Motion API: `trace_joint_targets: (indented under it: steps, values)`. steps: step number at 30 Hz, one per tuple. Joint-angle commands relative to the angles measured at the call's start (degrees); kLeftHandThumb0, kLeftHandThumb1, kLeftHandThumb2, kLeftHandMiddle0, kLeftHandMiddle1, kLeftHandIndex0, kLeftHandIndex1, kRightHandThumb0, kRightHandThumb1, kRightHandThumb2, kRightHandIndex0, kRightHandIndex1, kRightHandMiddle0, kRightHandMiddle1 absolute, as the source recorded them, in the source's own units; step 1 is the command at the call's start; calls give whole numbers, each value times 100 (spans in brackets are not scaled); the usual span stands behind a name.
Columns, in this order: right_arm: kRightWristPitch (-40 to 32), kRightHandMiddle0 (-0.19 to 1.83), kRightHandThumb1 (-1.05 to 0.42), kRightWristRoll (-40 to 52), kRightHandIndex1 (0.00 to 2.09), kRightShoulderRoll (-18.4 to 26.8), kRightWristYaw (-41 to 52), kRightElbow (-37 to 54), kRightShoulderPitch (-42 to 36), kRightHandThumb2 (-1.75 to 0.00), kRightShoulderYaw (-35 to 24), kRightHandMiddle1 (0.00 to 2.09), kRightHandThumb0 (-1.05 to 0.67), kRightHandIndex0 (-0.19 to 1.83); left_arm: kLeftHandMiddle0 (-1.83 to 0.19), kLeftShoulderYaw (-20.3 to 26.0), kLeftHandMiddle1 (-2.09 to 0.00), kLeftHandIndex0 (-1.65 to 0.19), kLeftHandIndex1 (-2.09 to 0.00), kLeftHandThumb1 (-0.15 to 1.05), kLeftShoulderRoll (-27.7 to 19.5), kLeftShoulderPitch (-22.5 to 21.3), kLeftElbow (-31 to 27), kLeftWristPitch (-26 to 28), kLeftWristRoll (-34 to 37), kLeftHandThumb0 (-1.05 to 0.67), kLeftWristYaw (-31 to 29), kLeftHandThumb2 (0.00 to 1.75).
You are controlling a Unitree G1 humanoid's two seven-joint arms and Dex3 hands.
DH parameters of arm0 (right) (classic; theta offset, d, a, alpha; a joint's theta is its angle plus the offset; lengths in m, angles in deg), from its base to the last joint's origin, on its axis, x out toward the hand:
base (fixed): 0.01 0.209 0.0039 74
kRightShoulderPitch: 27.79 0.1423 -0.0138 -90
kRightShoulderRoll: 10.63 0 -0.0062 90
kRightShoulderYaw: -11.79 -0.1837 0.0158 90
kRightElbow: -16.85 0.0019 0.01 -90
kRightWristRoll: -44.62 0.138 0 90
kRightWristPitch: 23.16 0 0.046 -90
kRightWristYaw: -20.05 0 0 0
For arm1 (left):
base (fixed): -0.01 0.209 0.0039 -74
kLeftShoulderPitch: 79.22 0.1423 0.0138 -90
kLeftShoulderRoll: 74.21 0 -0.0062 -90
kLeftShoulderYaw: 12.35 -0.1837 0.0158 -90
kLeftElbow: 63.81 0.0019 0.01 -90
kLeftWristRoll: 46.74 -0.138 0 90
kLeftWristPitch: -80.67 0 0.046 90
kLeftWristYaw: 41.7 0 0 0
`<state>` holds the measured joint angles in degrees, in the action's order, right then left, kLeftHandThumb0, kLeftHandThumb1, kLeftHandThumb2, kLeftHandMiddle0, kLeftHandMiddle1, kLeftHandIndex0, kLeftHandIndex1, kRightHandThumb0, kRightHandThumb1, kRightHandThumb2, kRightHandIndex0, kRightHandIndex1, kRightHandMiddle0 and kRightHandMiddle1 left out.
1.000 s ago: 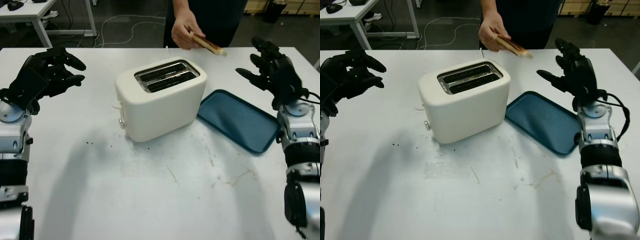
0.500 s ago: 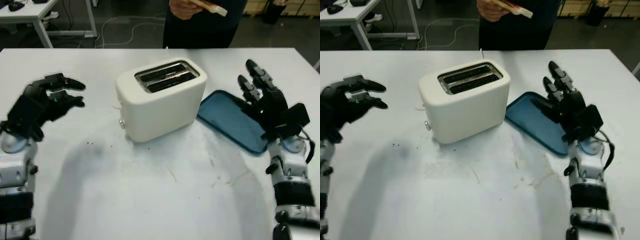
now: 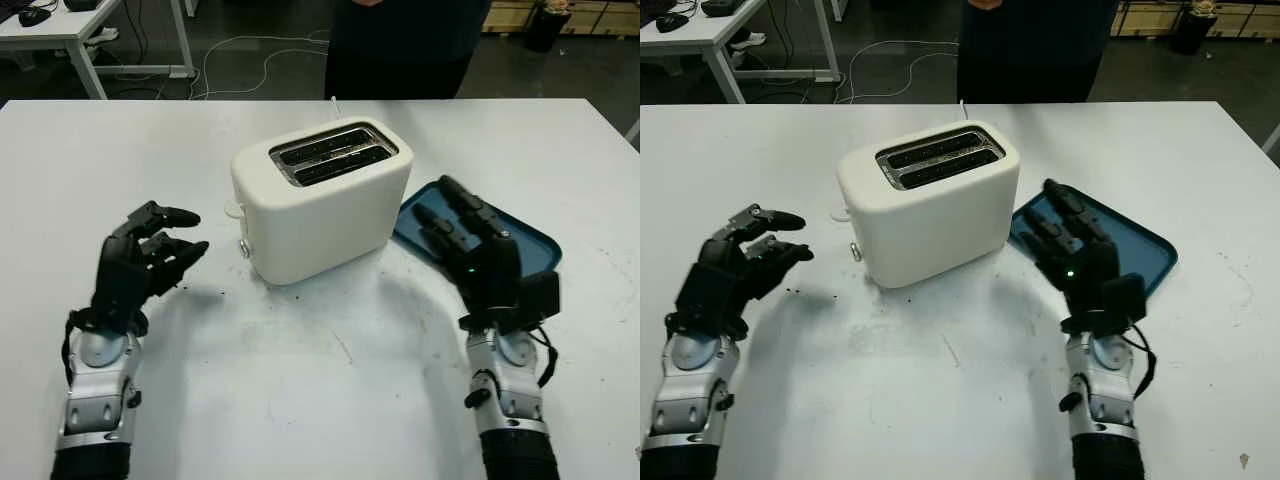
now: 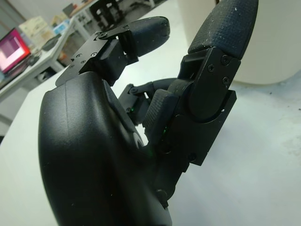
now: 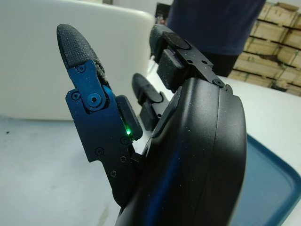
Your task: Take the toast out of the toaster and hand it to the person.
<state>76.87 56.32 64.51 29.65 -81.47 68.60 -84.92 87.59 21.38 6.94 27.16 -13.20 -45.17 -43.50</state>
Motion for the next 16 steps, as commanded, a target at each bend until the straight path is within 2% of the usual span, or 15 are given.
trace_joint_targets:
  steps: [1,10,13,16]
  values:
    - [-25,72,-74,-136,27,1,-103,117,-74,0,53,5,-71,71,-65,-63,-131,-42,-136,85,90,59,40,-126,-124,-105,112,0]
    - [-408,73,-70,-297,27,130,-77,183,-83,0,233,3,-72,69,-69,-269,-125,-47,-133,87,263,-11,87,-136,-258,-105,236,1]
    - [-455,73,-70,-343,27,137,-75,190,-99,0,266,3,-73,68,-73,-308,-118,-51,-127,85,259,-39,76,-148,-197,-105,137,0]
    - [-460,73,-70,-365,27,133,-90,174,-109,0,276,2,-73,68,-69,-324,-121,-51,-127,83,204,-80,81,-160,-191,-105,64,0]
